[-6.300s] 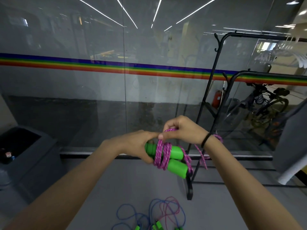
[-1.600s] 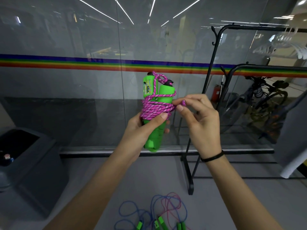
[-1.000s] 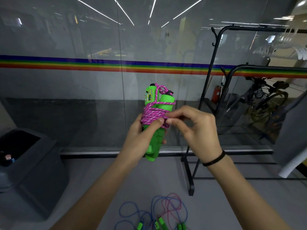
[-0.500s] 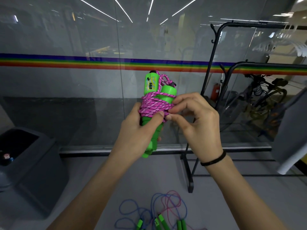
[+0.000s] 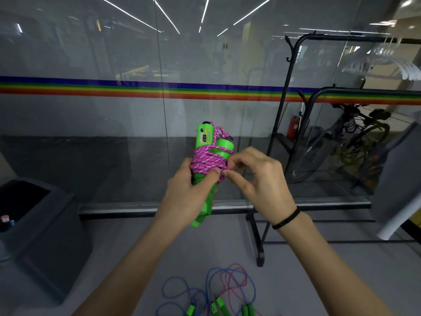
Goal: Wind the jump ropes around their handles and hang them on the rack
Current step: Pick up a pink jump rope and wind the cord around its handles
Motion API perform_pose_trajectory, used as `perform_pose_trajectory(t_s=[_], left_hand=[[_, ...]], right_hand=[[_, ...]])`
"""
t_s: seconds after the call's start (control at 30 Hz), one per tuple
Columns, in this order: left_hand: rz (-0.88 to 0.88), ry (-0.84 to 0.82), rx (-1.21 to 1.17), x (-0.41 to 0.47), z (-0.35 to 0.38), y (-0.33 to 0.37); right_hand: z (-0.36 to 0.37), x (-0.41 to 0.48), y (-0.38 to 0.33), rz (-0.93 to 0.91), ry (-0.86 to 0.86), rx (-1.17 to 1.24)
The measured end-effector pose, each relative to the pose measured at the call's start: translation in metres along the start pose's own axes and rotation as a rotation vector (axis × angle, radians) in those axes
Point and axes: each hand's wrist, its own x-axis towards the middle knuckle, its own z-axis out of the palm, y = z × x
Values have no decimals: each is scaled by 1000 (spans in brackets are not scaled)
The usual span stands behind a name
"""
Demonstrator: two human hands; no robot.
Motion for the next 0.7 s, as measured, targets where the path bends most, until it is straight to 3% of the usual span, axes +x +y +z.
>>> perform_pose_trajectory(t_s=[0.5, 0.7], left_hand=[[-62, -9, -106, -1, 8, -9], [-59, 19, -62, 0, 6, -17]], right_hand=[[22, -6, 1, 60, 64, -83], [17, -2, 1, 39, -27, -87]])
